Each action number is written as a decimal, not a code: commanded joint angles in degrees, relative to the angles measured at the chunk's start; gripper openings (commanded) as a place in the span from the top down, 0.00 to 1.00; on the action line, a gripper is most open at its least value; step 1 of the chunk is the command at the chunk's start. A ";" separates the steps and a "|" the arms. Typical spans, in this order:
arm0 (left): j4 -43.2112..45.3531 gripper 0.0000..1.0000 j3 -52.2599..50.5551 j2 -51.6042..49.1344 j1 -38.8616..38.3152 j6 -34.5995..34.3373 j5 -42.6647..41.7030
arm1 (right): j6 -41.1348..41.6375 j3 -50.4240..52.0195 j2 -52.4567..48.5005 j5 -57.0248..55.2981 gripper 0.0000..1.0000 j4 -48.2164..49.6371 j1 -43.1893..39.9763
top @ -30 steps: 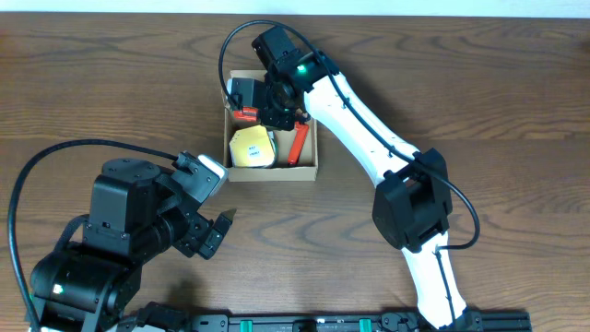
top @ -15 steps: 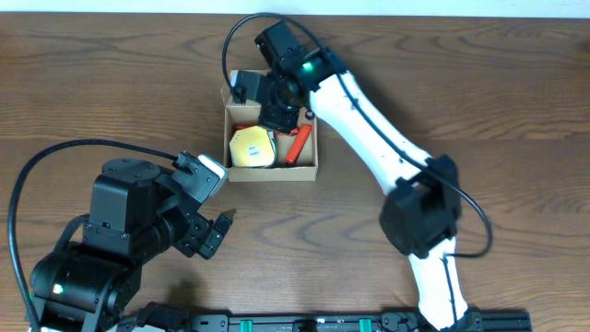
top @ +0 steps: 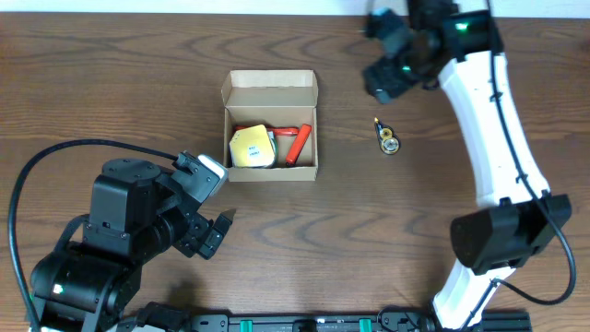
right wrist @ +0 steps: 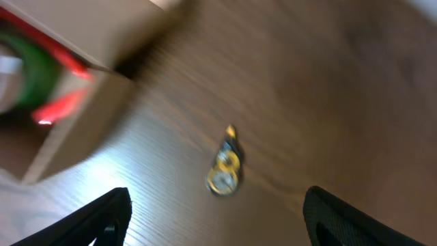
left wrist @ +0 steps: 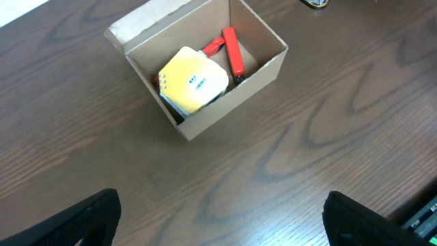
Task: Pack container
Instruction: 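Move the right gripper to the brass correction tape and grasp it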
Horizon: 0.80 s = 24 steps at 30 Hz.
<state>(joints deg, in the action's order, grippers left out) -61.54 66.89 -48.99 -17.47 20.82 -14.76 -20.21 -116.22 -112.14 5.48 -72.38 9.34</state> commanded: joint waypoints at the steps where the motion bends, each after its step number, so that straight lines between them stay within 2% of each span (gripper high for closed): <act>1: -0.17 0.05 0.87 0.09 -0.09 0.39 0.35 | 4.87 6.71 -1.44 -0.98 0.17 2.12 -1.64; 13: -0.17 0.05 0.87 0.09 -0.09 0.39 0.35 | 6.88 29.88 -1.44 -2.29 0.11 20.26 -3.21; 24: -0.17 0.05 0.87 0.09 -0.09 0.39 0.35 | 6.45 39.45 -1.44 -1.84 0.14 34.40 -2.91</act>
<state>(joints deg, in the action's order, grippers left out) -61.54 66.89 -49.01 -17.47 20.82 -14.76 -14.06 -77.95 -113.62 3.38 -39.09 6.44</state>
